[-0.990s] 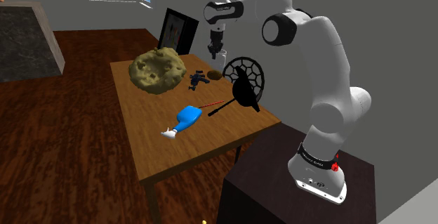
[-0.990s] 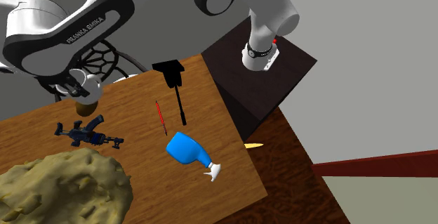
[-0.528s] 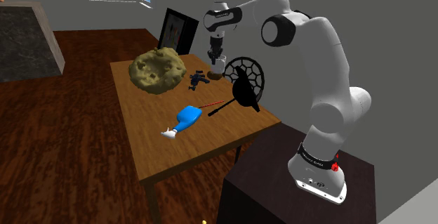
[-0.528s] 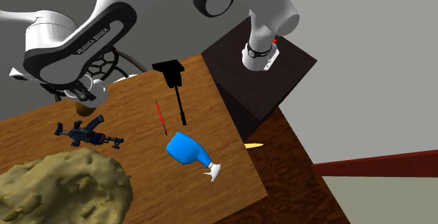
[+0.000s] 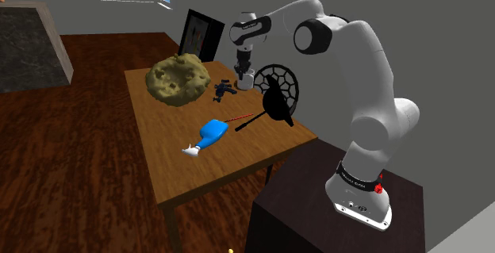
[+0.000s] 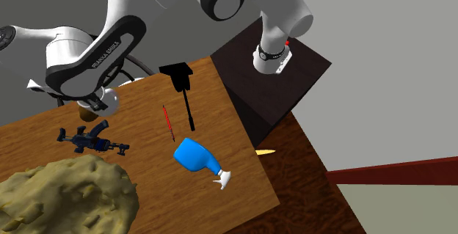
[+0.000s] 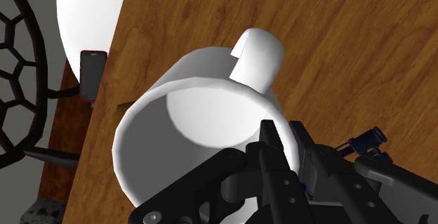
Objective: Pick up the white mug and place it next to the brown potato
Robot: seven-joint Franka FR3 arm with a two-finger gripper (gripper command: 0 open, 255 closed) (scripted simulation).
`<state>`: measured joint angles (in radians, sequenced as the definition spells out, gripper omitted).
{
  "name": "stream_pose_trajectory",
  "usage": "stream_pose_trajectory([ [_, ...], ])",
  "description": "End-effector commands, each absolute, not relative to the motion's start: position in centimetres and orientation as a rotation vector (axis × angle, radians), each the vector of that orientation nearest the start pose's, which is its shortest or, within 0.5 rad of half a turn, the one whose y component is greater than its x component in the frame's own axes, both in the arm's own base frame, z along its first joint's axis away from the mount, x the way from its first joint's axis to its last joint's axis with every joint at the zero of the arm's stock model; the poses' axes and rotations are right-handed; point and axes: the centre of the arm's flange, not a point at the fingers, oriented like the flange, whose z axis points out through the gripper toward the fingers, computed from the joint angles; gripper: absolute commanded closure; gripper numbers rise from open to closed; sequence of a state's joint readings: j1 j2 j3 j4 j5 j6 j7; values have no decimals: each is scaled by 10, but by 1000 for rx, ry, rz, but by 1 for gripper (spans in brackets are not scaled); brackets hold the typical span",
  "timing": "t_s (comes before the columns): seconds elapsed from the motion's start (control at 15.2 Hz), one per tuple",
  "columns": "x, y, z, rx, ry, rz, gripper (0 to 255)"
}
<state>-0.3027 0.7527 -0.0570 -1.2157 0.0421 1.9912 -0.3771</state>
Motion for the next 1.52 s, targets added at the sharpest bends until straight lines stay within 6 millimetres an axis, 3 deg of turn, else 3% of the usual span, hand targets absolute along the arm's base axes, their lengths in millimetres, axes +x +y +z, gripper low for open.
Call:
stream_pose_trajectory([
  [0.0, 709, -252, 321, -3150, -26, -36, 255],
  [0.59, 709, -252, 274, -3150, -26, -36, 255],
  [1.12, 709, -252, 274, -3150, -26, -36, 255],
  [1.19, 709, -252, 274, -3150, -26, -36, 0],
  [1.45, 709, -252, 274, -3150, -26, -36, 0],
])
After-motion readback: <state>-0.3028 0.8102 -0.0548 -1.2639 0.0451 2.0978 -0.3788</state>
